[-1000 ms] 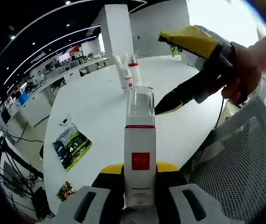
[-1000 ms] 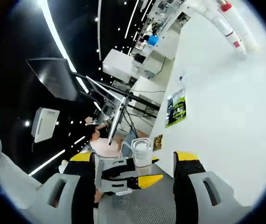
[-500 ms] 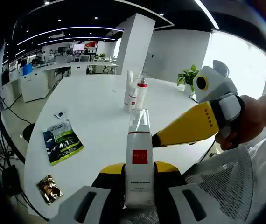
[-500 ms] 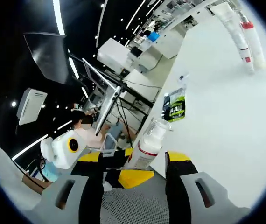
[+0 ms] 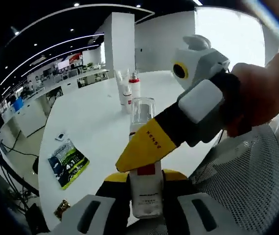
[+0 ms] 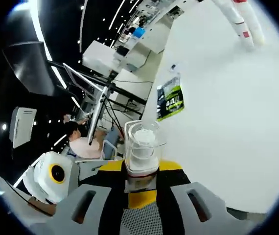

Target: Arrange the skincare products in the storage area until every visible bottle or jar stands upright without overlapping.

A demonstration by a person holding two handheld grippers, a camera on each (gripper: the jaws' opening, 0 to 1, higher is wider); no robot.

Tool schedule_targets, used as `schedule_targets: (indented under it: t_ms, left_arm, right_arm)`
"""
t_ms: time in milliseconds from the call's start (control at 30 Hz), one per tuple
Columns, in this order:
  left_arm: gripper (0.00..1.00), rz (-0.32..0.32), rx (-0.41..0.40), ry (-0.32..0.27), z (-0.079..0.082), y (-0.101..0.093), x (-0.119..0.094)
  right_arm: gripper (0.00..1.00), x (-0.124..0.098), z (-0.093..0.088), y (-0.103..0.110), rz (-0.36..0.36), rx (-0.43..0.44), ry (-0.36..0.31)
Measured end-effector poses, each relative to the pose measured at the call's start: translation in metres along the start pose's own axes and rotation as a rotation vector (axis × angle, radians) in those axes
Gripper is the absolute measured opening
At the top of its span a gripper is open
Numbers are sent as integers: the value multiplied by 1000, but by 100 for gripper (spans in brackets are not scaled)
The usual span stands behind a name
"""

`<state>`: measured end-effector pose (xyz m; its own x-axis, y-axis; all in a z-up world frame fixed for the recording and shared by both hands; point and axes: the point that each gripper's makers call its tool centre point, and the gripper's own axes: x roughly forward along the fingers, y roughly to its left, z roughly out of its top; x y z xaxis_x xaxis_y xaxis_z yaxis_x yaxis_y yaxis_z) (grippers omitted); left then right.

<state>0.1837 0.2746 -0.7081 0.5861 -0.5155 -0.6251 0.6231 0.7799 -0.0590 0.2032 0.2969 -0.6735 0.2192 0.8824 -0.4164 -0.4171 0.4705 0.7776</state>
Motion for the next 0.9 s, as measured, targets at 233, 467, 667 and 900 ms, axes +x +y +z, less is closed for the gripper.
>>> schedule_targets:
  t_ms: [233, 467, 667, 900]
  left_arm:
    - [30, -214, -146, -45, 12, -27, -8]
    - [27, -312, -243, -137, 33, -31, -27]
    - [26, -209, -299, -156, 34, -5, -24]
    - [26, -90, -316, -148, 29, 17, -15]
  right_arm:
    - [20, -15, -8, 26, 182, -221, 146]
    - [20, -27, -8, 48, 341, -254, 228]
    - [23, -5, 9, 49, 252, -244, 120]
    - [23, 9, 19, 33, 1, -96, -39]
